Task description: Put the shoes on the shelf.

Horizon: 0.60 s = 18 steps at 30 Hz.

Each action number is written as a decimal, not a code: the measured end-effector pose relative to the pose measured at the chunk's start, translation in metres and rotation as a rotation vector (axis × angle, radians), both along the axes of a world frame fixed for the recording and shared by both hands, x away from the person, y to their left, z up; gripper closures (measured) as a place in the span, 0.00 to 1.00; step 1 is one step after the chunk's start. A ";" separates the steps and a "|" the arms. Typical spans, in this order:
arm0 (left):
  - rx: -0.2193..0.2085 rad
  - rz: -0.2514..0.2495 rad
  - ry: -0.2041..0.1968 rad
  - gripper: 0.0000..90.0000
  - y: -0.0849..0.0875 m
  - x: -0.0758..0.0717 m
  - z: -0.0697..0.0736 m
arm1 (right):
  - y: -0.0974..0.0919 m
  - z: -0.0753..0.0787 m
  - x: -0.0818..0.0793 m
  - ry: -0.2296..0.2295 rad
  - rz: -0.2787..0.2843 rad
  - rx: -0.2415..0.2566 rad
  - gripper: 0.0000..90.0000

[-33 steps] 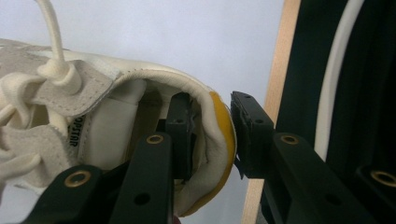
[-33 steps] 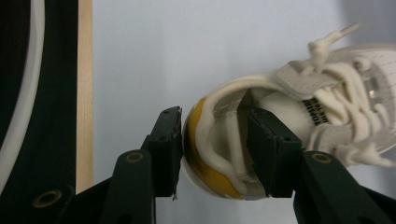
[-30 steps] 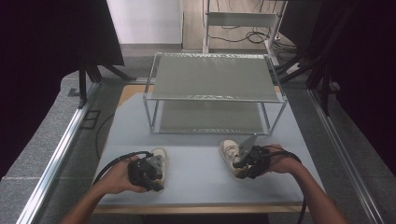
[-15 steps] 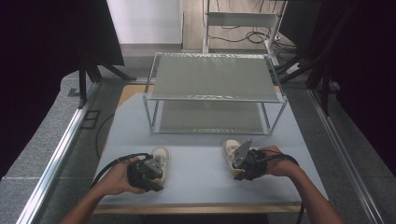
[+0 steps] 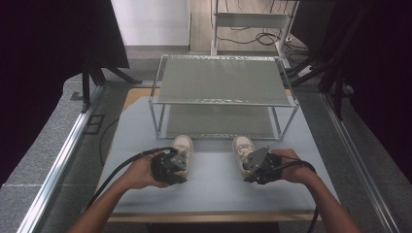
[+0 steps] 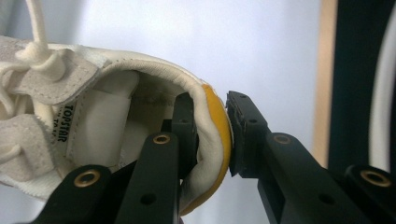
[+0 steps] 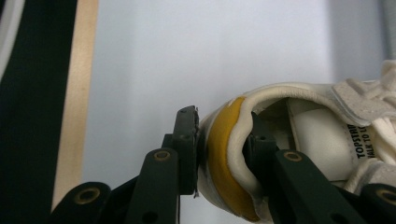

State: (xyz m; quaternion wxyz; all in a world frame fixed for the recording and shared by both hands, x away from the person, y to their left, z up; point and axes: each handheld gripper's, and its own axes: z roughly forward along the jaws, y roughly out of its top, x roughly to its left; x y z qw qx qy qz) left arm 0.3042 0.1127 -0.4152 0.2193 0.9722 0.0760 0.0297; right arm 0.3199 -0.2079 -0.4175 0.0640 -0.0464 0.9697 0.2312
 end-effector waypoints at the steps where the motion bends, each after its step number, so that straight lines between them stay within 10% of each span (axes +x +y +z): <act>1: -0.005 -0.001 -0.008 0.82 -0.005 0.004 0.002 | 0.000 0.000 0.000 0.000 0.000 0.000 0.80; 18: -0.055 -0.070 -0.102 0.82 -0.057 0.067 0.007 | 0.025 0.010 0.042 -0.025 -0.034 0.002 0.79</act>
